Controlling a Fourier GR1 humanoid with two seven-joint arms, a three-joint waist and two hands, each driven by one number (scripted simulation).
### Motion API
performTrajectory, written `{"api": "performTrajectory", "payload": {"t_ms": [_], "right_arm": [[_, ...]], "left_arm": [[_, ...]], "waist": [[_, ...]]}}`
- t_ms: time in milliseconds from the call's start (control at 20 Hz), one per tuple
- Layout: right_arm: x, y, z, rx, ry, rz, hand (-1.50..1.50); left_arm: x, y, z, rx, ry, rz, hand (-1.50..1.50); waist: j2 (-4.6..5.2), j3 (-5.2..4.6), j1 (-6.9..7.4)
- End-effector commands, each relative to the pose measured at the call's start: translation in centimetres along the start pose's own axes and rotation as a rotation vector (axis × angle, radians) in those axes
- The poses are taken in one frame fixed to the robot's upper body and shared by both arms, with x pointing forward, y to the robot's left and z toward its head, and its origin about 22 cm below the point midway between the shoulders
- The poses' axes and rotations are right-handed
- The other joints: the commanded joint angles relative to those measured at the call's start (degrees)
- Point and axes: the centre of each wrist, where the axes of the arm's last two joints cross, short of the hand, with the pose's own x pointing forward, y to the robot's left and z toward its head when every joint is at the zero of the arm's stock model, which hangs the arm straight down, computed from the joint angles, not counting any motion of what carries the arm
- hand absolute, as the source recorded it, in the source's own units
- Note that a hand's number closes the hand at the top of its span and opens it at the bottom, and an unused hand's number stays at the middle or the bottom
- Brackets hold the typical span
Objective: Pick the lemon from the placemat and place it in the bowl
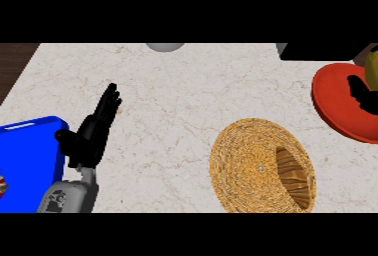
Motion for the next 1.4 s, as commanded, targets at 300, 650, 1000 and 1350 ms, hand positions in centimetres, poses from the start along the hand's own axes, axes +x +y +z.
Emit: {"api": "performTrajectory", "payload": {"t_ms": [300,650,1000,1350], "right_arm": [[-8.2,0.3,-4.3,-0.030,0.080,0.279,1.50],[-16.7,-0.3,-5.2,-0.044,0.142,0.323,1.50],[-21.4,1.2,-4.6,0.055,0.210,0.300,1.50],[-24.2,1.9,-3.0,0.213,0.275,0.075,-1.50]], "left_arm": [[-0.7,-1.6,0.1,0.000,-0.008,0.002,0.00],[-0.5,-1.5,0.8,-0.015,-0.004,-0.001,0.00],[0.6,-0.9,-0.8,-0.021,-0.022,-0.003,0.00],[0.3,-1.3,-0.7,-0.023,-0.027,-0.010,0.00]], "waist": [[0.11,0.04,0.10],[0.34,0.11,0.82],[0.46,0.13,0.78],[0.81,0.25,1.72]]}}
